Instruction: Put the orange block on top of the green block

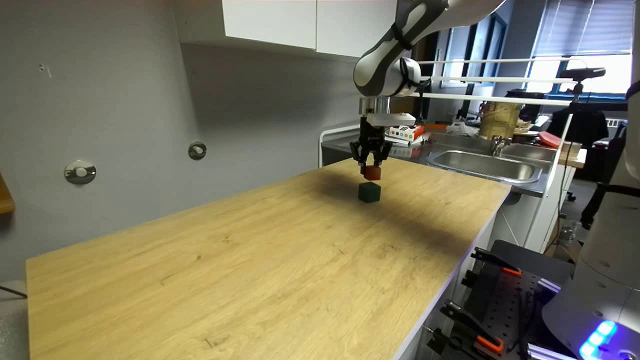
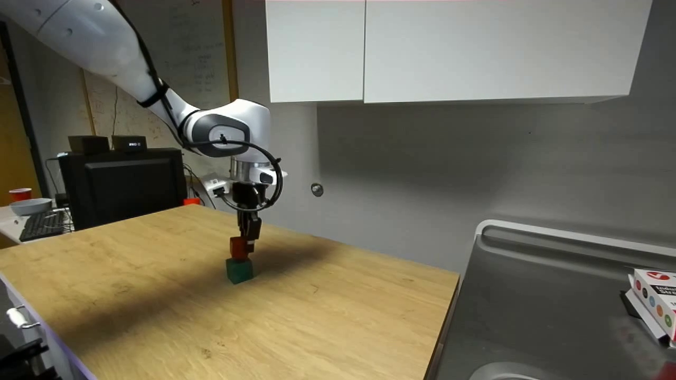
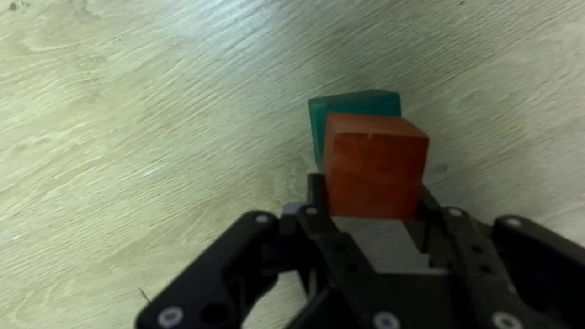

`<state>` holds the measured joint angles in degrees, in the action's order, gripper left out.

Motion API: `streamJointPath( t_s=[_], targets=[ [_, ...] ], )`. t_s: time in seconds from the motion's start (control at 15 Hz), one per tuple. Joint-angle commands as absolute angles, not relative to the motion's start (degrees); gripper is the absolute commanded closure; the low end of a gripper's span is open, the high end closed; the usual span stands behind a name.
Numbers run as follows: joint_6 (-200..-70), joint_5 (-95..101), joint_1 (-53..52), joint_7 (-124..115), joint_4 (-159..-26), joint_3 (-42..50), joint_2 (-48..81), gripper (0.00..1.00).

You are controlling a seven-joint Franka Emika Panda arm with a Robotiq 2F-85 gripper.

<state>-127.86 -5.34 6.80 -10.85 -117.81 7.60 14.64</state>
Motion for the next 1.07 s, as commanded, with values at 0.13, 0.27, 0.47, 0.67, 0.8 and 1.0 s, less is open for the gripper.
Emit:
streamJointPath(
  t_s=[0.13, 0.27, 0.47, 0.67, 0.8, 1.0],
  targets=[
    [-124.22, -5.11, 6.94, -11.23, -111.93, 7.65, 18.99, 0.81],
    [-124.1, -5.33, 6.95, -11.09, -111.47, 7.56, 19.88, 0.81],
    [-123.65, -5.47, 7.01, -11.13, -111.01, 7.57, 21.01, 0.73],
    [-123.09, -5.71, 7.05, -11.04, -110.8, 7.5, 21.19, 0.23],
    [-122.43, -5.55, 6.87, -11.19, -110.87, 7.45, 21.22, 0.11],
    [-121.31, -5.32, 6.4, -11.42, -111.24, 7.26, 20.79, 0.0]
  ],
)
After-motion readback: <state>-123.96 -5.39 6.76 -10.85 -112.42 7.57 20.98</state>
